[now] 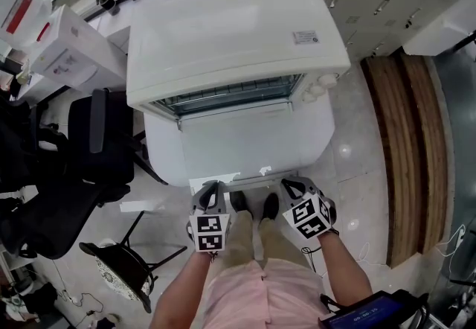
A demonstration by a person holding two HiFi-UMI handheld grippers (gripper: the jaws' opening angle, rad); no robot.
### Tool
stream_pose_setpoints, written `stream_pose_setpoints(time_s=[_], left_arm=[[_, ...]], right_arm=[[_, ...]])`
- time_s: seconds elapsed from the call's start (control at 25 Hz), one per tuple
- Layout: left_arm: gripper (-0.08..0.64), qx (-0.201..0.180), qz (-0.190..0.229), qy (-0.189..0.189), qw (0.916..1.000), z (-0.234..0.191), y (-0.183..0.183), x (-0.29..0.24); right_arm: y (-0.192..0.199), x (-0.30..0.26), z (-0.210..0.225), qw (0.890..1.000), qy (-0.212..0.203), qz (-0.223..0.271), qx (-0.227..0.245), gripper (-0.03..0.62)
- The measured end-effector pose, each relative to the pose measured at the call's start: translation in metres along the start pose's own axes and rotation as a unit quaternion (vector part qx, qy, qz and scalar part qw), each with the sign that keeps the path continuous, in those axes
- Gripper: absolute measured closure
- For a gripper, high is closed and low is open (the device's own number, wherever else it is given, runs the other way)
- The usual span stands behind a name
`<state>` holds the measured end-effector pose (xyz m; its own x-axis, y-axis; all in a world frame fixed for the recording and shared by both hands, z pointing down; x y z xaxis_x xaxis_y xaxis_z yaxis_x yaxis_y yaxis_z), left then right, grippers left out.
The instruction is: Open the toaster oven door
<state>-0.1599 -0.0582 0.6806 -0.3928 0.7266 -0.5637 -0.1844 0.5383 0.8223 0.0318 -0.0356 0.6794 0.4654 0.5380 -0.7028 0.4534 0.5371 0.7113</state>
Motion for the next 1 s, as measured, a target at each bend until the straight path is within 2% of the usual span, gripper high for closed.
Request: stream_pose_setpoints(time_s=[0.28,0.4,0.56,0.72,0.88,1.0], left_arm=[[0.543,-0.004,0.008,-0.01,0.9999,0.003,-0.019,0.004],[0.543,-0.005,0.04,-0.016,0.9991,0.003,-0.046,0.014],[0.543,-0.005,0.111,-0.034,0.9933,0.0,-0.109,0.035],[0.543,-0.018,0.205,-0.054,0.9772,-0.003,-0.185,0.07],[0.543,-0.024,0.289,-0.072,0.9545,0.0,-0.25,0.107],[0.543,-0.027,0.34,-0.072,0.9371,0.008,-0.289,0.132]], right_arm=[[-0.017,0.013,0.013,0.999,0.012,0.027,-0.021,0.592],[-0.041,0.025,0.023,0.997,0.028,0.059,-0.036,0.592],[-0.095,0.053,0.035,0.989,0.046,0.132,-0.05,0.592],[-0.164,0.094,0.037,0.97,0.073,0.228,-0.036,0.592],[-0.227,0.142,0.035,0.942,0.1,0.321,-0.013,0.592],[-0.262,0.174,0.033,0.921,0.114,0.372,0.007,0.592]])
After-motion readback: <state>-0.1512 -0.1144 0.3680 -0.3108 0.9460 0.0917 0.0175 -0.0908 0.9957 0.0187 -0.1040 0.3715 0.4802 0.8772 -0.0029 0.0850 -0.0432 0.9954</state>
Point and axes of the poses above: the fingertips, and each gripper's own axes: x backward along the fingers, z to its right, y out of its underside, the point moved 2 cm from there along x, backward along the fingers, and after that the axes turned 12 degrees about z, right-handed, at the moved point
